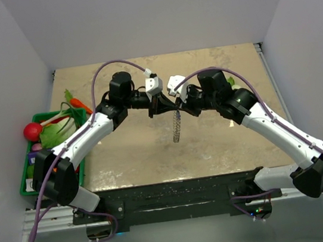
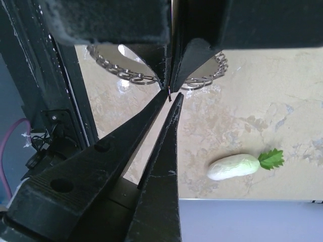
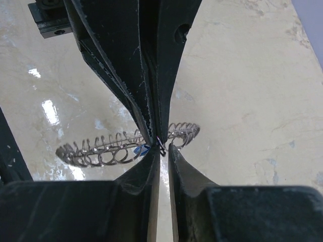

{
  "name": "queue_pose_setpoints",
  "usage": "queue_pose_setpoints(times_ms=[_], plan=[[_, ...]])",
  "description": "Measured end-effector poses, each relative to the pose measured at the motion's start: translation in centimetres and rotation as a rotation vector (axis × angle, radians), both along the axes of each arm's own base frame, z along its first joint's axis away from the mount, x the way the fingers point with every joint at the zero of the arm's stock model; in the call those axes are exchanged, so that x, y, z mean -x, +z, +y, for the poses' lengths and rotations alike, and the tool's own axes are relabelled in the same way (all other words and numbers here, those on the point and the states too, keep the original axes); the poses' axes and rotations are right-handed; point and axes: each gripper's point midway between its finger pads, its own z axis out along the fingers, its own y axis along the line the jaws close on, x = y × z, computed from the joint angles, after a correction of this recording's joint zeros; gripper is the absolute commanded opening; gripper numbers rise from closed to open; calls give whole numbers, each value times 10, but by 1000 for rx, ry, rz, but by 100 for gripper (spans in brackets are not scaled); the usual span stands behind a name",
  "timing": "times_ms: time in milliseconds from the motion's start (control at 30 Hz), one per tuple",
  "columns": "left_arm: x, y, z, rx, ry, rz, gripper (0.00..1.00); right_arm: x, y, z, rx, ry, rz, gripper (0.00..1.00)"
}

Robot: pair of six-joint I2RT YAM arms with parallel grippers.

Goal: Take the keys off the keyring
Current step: Remove the key from the keyring.

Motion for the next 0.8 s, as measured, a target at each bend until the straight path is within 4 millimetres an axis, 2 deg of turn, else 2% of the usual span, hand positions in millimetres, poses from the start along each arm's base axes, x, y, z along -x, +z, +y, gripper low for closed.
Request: queue_pose_setpoints(times_ms=[100, 167, 367, 433, 533, 800], plan=[[3, 1, 0, 4, -17, 3, 0, 0, 4, -3, 1, 4, -20, 32], [7, 1, -1, 7, -37, 6, 0, 2, 10, -7, -8, 5, -42, 33], [18, -1, -1, 11, -90, 19, 0, 8, 43, -28, -85, 17, -123, 30], [21, -2, 0, 11, -104, 26, 0, 9, 47, -34, -99, 26, -137, 28], [24, -3, 0, 13, -122, 27, 0, 10, 41, -36, -105, 58, -124, 25], [35, -4, 3, 15, -176, 38, 0, 29, -11, -18, -94, 227, 25, 27]])
